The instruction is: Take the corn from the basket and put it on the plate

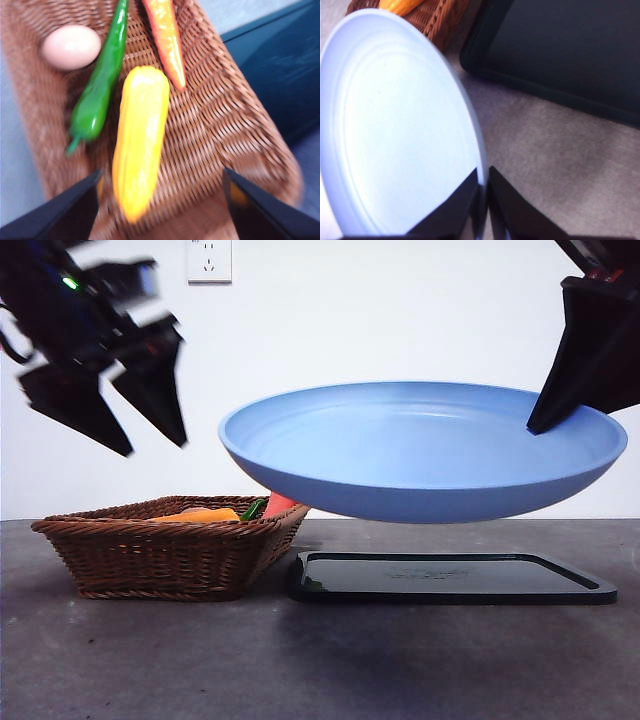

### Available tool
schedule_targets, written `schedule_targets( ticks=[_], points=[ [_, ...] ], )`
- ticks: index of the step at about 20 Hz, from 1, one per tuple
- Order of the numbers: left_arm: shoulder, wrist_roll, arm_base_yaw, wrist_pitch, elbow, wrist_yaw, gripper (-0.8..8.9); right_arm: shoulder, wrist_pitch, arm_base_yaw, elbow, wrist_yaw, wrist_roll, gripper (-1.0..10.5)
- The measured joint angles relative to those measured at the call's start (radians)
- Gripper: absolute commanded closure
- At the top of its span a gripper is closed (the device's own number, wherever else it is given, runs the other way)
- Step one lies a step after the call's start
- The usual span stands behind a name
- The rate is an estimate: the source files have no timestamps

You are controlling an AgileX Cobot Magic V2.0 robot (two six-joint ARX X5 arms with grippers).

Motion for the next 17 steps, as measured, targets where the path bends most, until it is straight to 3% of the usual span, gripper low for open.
schedule_targets(
  ticks=[8, 17],
  points=[
    [0.258, 0.066, -0.008, -0.037, 0.159, -0.051, 4.26, 0.0, 0.006, -0.006, 0.0, 0.0, 0.005, 9.4],
    [0.336, 0.076, -0.016, -0.025, 0.161, -0.051, 4.26, 0.0, 0.04, -0.006, 0.0, 0.0, 0.008, 9.4]
  ],
)
